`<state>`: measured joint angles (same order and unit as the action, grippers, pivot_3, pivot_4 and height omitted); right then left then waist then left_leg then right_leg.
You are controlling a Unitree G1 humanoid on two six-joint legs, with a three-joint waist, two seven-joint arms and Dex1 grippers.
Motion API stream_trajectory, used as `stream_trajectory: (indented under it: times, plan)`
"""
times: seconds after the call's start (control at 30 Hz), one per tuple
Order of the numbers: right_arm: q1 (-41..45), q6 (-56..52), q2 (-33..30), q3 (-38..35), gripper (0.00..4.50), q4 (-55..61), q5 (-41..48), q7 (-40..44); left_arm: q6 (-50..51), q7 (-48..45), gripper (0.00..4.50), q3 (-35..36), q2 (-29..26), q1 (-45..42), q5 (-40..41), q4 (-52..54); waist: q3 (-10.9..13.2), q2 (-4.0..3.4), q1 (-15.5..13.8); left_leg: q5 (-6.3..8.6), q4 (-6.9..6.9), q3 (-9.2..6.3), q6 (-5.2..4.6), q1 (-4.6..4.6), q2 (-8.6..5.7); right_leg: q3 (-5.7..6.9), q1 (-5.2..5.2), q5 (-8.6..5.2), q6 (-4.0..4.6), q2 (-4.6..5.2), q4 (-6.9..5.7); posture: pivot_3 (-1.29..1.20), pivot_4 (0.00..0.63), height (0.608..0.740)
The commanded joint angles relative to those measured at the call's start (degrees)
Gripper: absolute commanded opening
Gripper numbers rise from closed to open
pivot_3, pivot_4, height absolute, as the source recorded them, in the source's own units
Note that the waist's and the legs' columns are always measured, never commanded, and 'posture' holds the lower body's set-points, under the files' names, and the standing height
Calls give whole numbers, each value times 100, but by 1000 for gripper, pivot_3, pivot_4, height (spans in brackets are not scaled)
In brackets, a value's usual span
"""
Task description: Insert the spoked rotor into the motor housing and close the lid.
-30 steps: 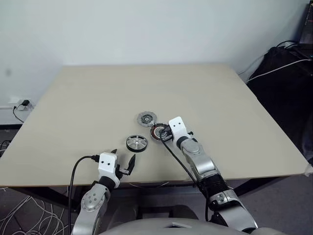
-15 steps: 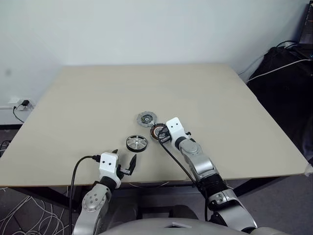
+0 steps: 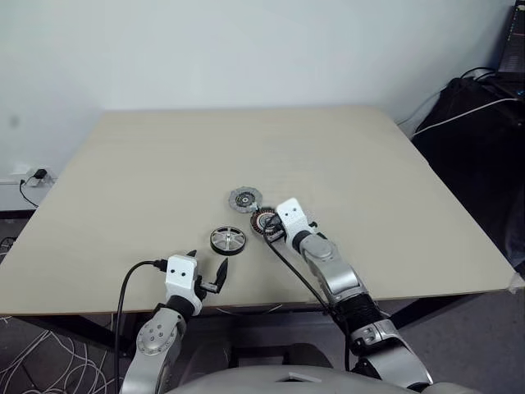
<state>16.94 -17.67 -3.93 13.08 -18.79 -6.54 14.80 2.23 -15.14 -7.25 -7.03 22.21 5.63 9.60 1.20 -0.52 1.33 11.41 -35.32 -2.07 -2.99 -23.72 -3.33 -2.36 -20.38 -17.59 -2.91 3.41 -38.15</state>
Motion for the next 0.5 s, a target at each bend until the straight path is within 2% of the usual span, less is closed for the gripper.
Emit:
stream_trajectory:
  times: [0.03,0.5]
  plan:
    - [59,79,72,-24,34,242,76,23,-151,-49,4500,55,-25,-57,36,27,0,1,0,0,0,0,0,0,0,0,1,0,0,0,0,0,0,740]
    - [94,246,125,-176,34,178,1,-414,-128,0,4500,7,0,-36,7,110,0,0,-11,0,0,0,0,0,0,0,1,0,-1,1,-1,0,0,740]
